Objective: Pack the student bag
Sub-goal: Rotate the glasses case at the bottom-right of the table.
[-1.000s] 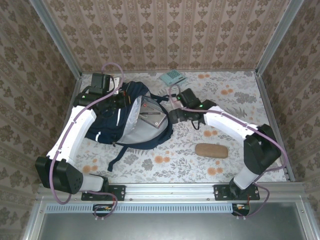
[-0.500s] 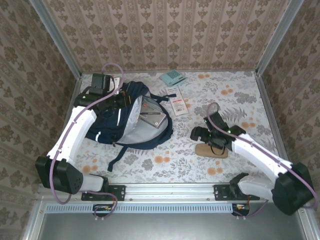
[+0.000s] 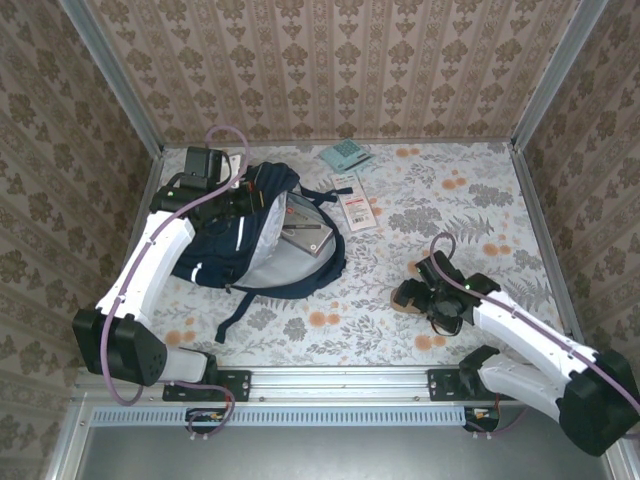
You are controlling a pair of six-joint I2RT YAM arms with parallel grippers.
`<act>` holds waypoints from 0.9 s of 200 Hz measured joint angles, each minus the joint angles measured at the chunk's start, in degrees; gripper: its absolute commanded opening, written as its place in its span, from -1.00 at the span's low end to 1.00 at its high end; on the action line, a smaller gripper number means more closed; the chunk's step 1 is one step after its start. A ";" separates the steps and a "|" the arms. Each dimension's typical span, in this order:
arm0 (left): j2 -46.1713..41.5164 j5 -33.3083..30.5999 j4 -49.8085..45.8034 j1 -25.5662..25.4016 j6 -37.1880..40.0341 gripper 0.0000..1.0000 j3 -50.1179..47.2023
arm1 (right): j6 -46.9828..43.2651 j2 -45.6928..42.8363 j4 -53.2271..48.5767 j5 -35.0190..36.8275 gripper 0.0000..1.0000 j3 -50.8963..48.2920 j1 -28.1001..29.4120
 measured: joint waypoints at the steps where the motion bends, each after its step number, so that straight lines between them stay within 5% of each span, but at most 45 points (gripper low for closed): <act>1: 0.00 0.00 0.00 0.00 0.00 -1.00 0.00 | 0.02 0.11 0.02 0.00 0.99 0.00 0.00; 180: 0.00 -0.02 -0.15 0.02 -0.02 -1.00 0.00 | -14.78 27.89 7.78 6.40 0.99 19.26 -4.02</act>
